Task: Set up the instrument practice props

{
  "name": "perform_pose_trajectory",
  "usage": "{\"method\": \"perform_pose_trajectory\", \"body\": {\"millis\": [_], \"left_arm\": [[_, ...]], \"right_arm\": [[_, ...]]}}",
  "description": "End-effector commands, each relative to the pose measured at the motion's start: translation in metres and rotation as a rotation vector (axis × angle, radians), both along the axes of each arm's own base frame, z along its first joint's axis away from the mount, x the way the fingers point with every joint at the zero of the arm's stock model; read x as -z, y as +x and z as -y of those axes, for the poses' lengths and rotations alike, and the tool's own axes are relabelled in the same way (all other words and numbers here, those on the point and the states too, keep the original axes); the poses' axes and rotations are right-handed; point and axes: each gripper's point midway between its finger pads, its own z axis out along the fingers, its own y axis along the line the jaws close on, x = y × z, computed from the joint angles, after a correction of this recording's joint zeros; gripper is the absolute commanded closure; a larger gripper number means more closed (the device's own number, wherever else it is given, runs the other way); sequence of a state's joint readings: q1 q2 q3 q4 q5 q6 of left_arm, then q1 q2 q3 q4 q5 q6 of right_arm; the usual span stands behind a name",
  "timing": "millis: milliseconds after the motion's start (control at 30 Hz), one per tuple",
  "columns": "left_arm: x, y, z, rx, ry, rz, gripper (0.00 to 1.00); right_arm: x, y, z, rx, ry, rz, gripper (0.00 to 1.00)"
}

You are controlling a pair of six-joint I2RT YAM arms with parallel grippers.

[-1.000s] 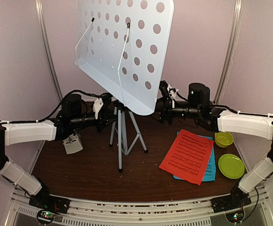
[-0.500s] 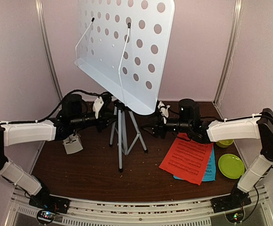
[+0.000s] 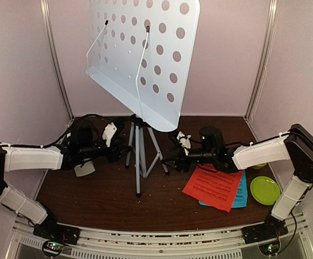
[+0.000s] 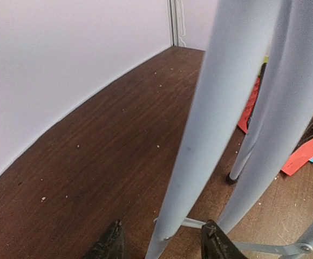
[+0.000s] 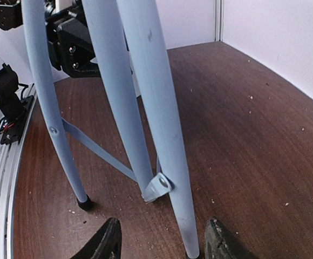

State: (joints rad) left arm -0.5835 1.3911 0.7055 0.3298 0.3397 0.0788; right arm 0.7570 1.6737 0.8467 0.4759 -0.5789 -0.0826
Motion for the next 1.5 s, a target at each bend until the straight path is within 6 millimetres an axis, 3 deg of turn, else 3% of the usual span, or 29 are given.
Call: {"method": "perform_pose_trajectory", "body": {"millis": [0, 200, 433, 600, 767, 1000, 1167, 1233, 1267, 1367, 1467], "left_arm": [[0.012, 0.016, -0.001, -0.048, 0.013, -0.009, 0.50], [0.029, 0.026, 0.009, -0.020, 0.043, -0.016, 0.50], [0.042, 0.023, 0.008, 0.002, 0.078, 0.011, 0.51], [0.052, 0.025, 0.007, 0.016, 0.131, 0.040, 0.53], [0.061, 0.031, 0.013, 0.046, 0.171, 0.060, 0.63], [0.054, 0.035, 0.011, 0.039, 0.198, 0.119, 0.92], [0.054, 0.042, 0.010, 0.035, 0.224, 0.125, 0.99], [0.051, 0.041, 0.012, 0.042, 0.204, 0.131, 0.98], [0.049, 0.040, 0.014, 0.052, 0.182, 0.135, 0.93], [0.044, 0.040, 0.017, 0.050, 0.139, 0.147, 0.65], [0.045, 0.045, 0.021, 0.052, 0.134, 0.145, 0.55]], "right_arm": [[0.011, 0.008, -0.009, 0.008, -0.019, -0.007, 0.47], [0.035, 0.020, -0.007, 0.044, -0.100, 0.005, 0.47], [0.046, 0.038, -0.013, 0.064, -0.167, 0.050, 0.55], [0.052, 0.040, -0.015, 0.052, -0.199, 0.071, 0.61], [0.053, 0.045, -0.012, 0.064, -0.219, 0.103, 0.74], [0.049, 0.049, -0.008, 0.086, -0.240, 0.097, 0.98], [0.050, 0.051, -0.002, 0.101, -0.283, 0.104, 1.00], [0.052, 0.051, 0.001, 0.101, -0.288, 0.107, 1.00], [0.052, 0.052, 0.001, 0.099, -0.286, 0.106, 1.00], [0.054, 0.052, 0.000, 0.091, -0.289, 0.100, 1.00], [0.053, 0.053, -0.001, 0.090, -0.287, 0.101, 1.00]]}}
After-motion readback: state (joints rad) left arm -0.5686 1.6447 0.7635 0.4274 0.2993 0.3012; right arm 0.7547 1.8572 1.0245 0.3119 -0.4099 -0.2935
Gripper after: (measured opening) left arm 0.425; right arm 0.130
